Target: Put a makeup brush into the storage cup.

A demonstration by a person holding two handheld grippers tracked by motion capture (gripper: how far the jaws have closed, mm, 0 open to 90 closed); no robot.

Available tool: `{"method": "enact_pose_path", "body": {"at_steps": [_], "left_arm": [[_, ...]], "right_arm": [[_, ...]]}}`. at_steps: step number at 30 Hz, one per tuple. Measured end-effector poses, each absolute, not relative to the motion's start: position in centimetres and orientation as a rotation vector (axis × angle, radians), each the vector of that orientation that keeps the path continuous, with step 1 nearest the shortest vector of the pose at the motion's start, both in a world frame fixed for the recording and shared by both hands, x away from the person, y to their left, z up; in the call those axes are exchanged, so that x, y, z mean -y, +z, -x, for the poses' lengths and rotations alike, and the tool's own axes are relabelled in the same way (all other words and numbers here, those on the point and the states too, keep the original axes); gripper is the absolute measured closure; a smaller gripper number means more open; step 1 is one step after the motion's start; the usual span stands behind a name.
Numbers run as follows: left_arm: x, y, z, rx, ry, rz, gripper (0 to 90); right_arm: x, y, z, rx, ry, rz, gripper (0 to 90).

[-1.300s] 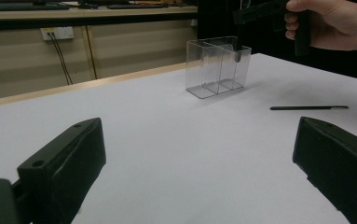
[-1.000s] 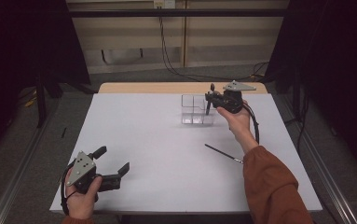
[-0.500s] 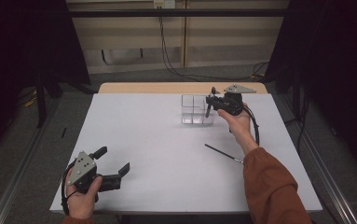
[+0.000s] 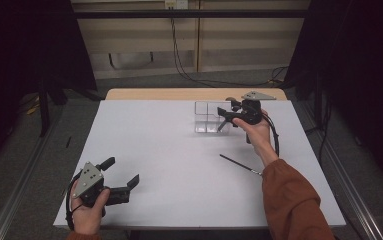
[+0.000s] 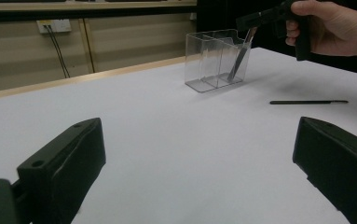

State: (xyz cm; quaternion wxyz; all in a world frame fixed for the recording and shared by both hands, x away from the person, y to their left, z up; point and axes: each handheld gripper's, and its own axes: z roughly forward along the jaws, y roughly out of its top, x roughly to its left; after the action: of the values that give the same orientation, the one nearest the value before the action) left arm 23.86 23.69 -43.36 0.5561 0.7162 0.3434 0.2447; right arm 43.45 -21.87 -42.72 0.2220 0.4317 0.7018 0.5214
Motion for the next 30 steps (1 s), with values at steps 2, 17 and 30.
{"method": "enact_pose_path", "body": {"at_steps": [2,17,30], "left_arm": [[-23.7,-43.3,-23.9,-0.810,0.577,-1.690,2.3],[-23.3,-43.3,-24.1,-0.804,0.591,-1.660,2.5],[-23.5,-43.2,-24.0,-0.808,0.590,-1.658,2.4]], "right_arm": [[21.9,-42.6,-43.4,-1.926,1.435,-1.196,16.1],[23.1,-42.3,-41.4,-1.882,1.450,-1.173,1.2],[24.0,-41.9,-38.9,-1.857,1.460,-1.185,0.0]]}}
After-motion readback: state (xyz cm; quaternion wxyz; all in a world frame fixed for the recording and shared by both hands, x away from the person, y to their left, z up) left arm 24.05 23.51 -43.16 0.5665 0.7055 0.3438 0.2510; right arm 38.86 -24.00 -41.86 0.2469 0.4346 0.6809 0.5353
